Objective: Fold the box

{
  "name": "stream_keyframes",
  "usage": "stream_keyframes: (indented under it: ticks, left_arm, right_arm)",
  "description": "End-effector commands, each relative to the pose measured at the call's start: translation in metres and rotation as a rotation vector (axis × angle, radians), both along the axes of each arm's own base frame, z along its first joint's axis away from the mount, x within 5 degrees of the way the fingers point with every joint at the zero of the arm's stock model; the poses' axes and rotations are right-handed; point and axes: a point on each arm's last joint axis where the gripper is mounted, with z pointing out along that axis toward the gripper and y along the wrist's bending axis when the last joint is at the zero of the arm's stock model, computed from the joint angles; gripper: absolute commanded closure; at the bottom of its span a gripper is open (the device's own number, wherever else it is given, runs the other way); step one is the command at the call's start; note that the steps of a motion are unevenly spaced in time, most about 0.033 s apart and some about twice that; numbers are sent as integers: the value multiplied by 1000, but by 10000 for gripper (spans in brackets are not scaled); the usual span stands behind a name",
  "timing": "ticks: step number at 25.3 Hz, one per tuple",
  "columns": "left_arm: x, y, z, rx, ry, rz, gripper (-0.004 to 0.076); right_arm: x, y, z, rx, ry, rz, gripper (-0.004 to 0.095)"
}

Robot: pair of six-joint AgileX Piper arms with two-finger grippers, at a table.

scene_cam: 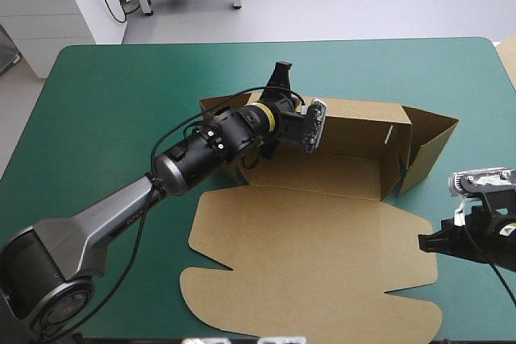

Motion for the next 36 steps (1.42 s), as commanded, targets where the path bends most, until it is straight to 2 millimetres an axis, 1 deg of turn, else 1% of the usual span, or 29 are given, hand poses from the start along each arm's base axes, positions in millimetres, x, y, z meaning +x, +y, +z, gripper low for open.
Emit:
stream_keyframes:
  ticks: [1, 7, 12, 18, 20, 24, 26, 27, 28, 29, 30, 31, 32, 33, 34, 36]
  left_arm:
    - [-9, -6, 22, -98, -118, -4, 731]
    - [-7, -6, 11, -165, -105, 77, 731]
    - [-8, -4, -4, -125, -154, 95, 731]
    - [-16, -8, -22, -105, -185, 98, 731]
    - [-19, -9, -28, -100, -195, 98, 731]
    - [-25, -12, -38, -79, -202, 78, 731]
    - [-26, -11, -47, -37, -210, 59, 731]
    - [-25, -10, -54, -13, -207, 66, 731]
    - [-25, -10, -56, -6, -206, 72, 731]
    - [-24, -10, -59, 3, -203, 75, 731]
    - [-24, -10, -59, 3, -203, 76, 731]
    - [-24, -11, -62, 8, -200, 72, 731]
    - [-23, -12, -64, 13, -199, 71, 731]
    - [-22, -13, -66, 24, -205, 65, 731]
    - [-22, -14, -69, 30, -201, 63, 731]
    - [-21, -15, -74, 41, -195, 61, 731]
  right_arm:
    - [2, 1, 9, 15, -58, -15, 923]
    - [3, 0, 10, 18, -65, -26, 923]
    - [5, -1, 11, 28, -89, -52, 923]
    - [9, -3, 14, 32, -133, -78, 923]
    - [13, -4, 14, 34, -128, -79, 923]
    - [27, -4, 21, 76, -144, -75, 923]
    - [38, -7, 34, 79, -173, -74, 923]
    - [49, -11, 43, 70, -188, -79, 923]
    - [56, -13, 49, 68, -196, -79, 923]
    - [71, -18, 62, 64, -213, -79, 923]
    - [77, -19, 67, 62, -220, -79, 923]
    - [90, -23, 80, 56, -244, -77, 923]
    - [98, -25, 86, 54, -253, -76, 923]
    - [113, -30, 94, 46, -263, -74, 923]
    - [125, -34, 101, 35, -283, -77, 923]
    - [153, -45, 106, -10, -304, -77, 923]
